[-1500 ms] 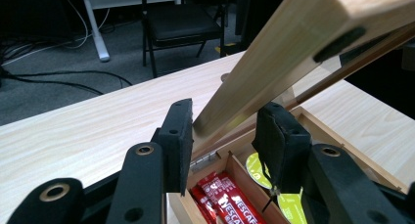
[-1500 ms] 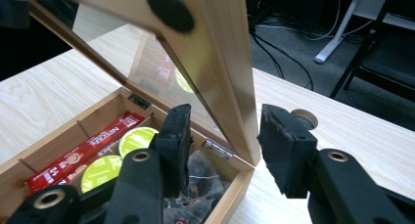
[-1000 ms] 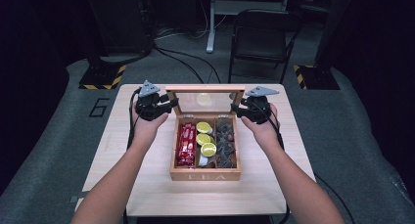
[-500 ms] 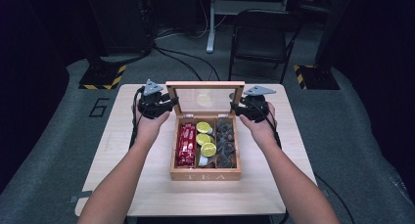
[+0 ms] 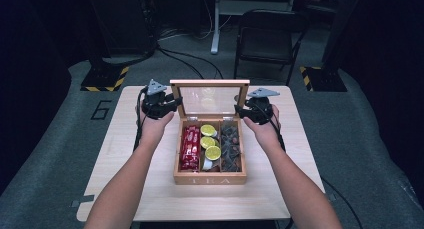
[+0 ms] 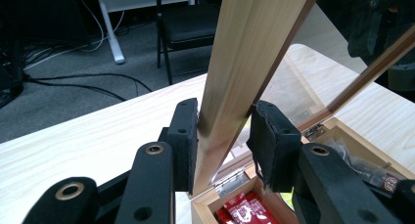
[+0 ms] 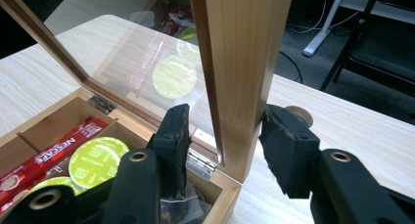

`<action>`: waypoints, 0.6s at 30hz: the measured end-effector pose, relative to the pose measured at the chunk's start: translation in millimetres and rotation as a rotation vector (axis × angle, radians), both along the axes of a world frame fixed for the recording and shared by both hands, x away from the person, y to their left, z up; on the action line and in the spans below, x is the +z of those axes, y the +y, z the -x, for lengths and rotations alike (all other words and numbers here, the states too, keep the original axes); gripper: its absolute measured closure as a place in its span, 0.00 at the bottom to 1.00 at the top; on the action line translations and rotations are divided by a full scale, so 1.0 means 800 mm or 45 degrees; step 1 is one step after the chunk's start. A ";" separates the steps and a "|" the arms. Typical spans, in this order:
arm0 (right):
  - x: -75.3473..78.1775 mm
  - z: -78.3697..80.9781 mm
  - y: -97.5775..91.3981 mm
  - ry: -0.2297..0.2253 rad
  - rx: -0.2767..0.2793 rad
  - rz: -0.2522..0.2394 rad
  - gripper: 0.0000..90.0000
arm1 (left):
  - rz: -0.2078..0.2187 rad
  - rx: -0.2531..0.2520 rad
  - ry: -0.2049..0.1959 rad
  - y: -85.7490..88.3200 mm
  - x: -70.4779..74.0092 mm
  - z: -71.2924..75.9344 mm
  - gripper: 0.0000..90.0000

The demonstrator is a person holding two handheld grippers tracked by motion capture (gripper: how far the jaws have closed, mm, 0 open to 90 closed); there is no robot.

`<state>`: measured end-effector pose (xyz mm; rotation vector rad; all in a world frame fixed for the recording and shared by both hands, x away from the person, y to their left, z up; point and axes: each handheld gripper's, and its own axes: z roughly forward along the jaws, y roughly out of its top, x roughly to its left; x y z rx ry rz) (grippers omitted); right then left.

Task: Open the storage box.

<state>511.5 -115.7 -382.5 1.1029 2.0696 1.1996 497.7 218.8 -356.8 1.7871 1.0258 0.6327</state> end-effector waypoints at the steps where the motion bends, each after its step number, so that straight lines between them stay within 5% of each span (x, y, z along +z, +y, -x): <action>1: -0.001 -0.001 0.000 0.003 -0.002 -0.001 0.59 | 0.002 0.003 -0.001 0.000 0.000 0.000 0.71; 18: -0.010 -0.012 0.002 0.021 -0.011 0.000 0.59 | 0.026 0.018 0.012 0.000 0.000 -0.009 0.71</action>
